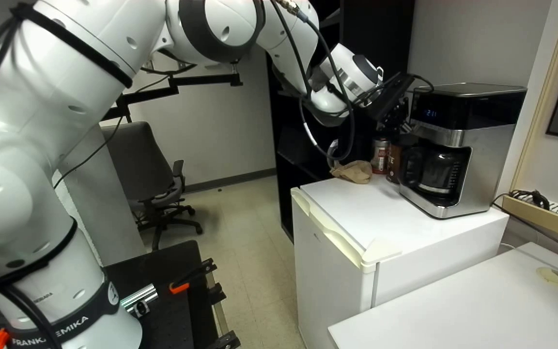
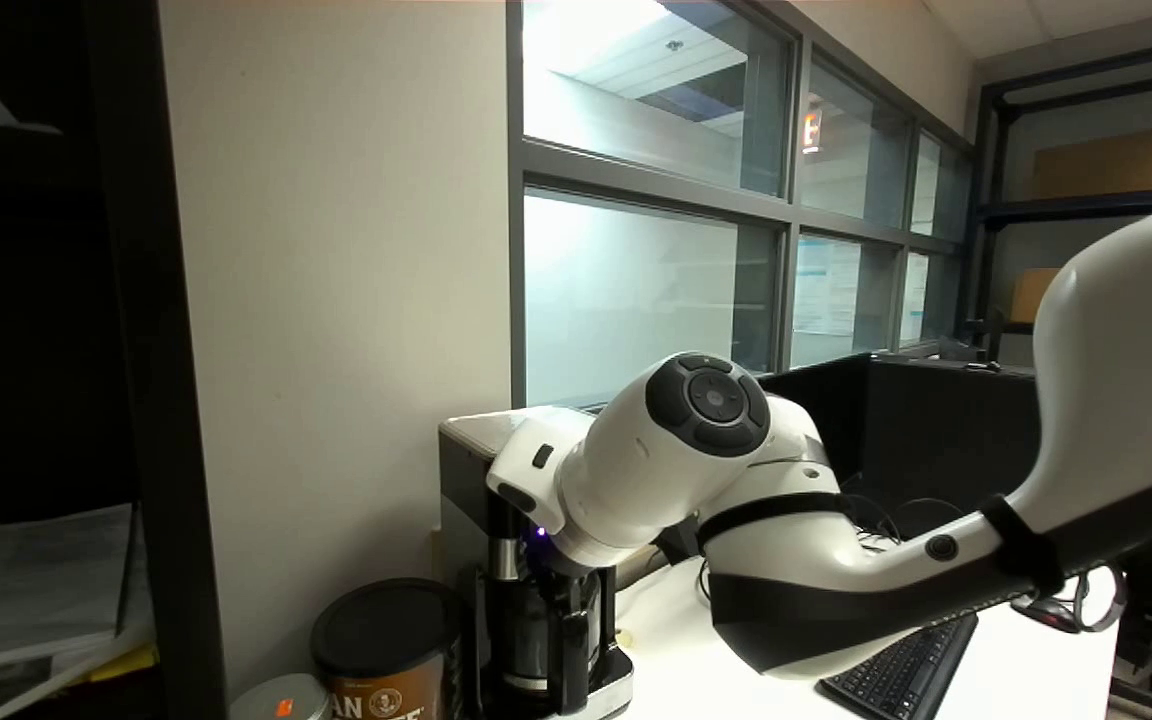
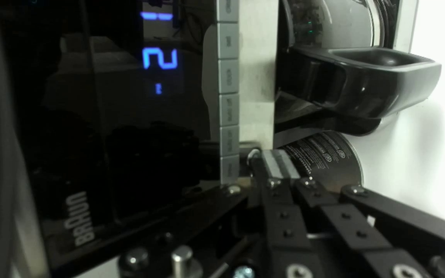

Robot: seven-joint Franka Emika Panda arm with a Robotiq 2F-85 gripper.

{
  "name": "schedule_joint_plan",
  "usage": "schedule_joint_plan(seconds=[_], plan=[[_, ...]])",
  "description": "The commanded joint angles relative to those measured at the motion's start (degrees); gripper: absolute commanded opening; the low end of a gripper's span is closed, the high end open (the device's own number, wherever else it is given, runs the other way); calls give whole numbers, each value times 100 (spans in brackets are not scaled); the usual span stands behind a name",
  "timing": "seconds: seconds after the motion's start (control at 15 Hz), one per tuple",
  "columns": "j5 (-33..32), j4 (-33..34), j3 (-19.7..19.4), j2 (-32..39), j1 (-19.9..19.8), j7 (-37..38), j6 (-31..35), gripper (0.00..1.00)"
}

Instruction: Press a button on the coffee machine

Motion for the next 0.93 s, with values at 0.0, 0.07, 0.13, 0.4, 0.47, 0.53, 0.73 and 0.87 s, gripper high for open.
schedule_joint_plan(seconds=[0.0, 0.07, 0.13, 0.4, 0.47, 0.53, 0.73, 0.87], plan=[[-192, 70, -176, -96, 78, 49, 129, 0], [-229, 57, -185, -112, 84, 66, 141, 0], [-259, 47, -190, -133, 90, 78, 145, 0], [-328, 30, -204, -214, 96, 101, 139, 0], [-327, 18, -206, -211, 95, 107, 140, 0], [-301, -1, -184, -209, 85, 76, 121, 0], [-207, -109, -101, -233, 49, 14, 108, 0], [-57, -288, 31, -320, -15, -104, 75, 0]])
